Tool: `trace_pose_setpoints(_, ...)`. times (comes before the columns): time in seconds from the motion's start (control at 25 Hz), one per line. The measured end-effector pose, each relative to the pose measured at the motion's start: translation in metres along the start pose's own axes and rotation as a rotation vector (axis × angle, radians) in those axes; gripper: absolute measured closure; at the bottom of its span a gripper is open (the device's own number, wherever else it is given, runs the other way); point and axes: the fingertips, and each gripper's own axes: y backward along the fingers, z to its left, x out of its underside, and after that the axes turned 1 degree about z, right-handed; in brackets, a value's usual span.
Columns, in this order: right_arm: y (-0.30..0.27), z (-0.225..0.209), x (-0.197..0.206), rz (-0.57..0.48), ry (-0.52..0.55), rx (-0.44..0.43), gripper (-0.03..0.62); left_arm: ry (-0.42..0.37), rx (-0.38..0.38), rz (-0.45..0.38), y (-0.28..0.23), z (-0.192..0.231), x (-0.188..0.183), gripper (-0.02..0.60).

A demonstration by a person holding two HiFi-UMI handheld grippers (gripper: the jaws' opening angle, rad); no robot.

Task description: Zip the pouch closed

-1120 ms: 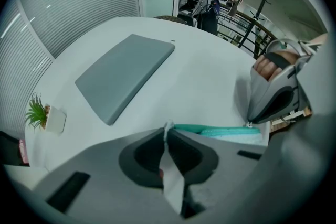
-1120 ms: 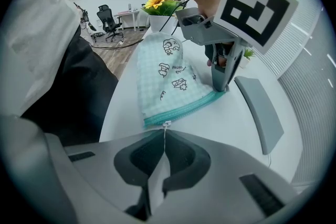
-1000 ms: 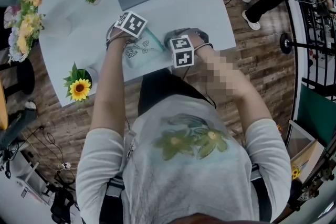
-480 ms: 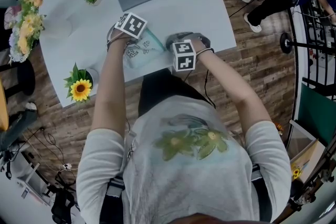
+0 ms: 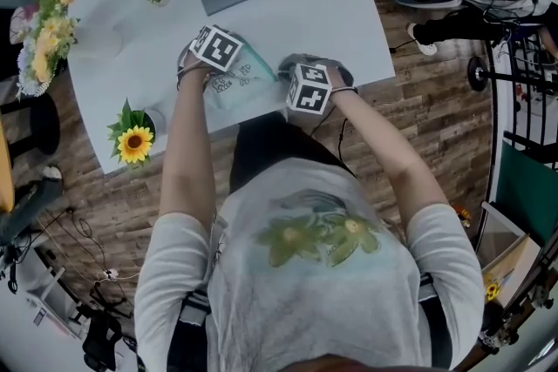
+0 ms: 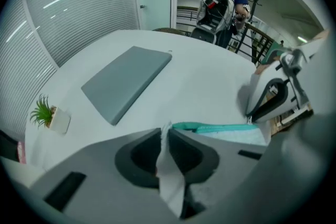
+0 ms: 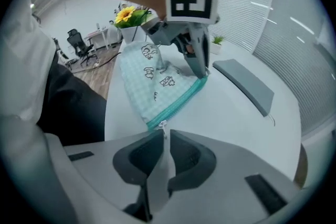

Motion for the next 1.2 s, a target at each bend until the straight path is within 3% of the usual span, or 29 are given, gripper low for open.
trace_pose_setpoints(0.12, 0.007, -0.003, 0.0, -0.047, -0.144, -0.012, 0.484, 0.079, -0.007, -0.072, 0.013, 0.003, -0.005, 0.526)
trace_pose_setpoints(0.56, 0.07, -0.045, -0.047, -0.437, -0.606, 0.103, 0.484, 0.313, -0.086, -0.399, 0.095, 0.012, -0.025, 0.515)
trace_pose_setpoints(0.8, 0.112, -0.053, -0.072, -0.577, -0.625, 0.242, 0.519, 0.347, -0.136, -0.509, 0.14, -0.003, -0.023, 0.517)
trace_pose_setpoints(0.96, 0.135, -0.048, -0.082, -0.631, -0.631, 0.303, 0.56, 0.336, -0.127, -0.546, 0.162, -0.026, -0.019, 0.519)
trace_pose_setpoints(1.2, 0.162, -0.04, -0.088, -0.655, -0.67, 0.376, 0.577, 0.336, -0.089, -0.596, 0.19, -0.055, -0.024, 0.577)
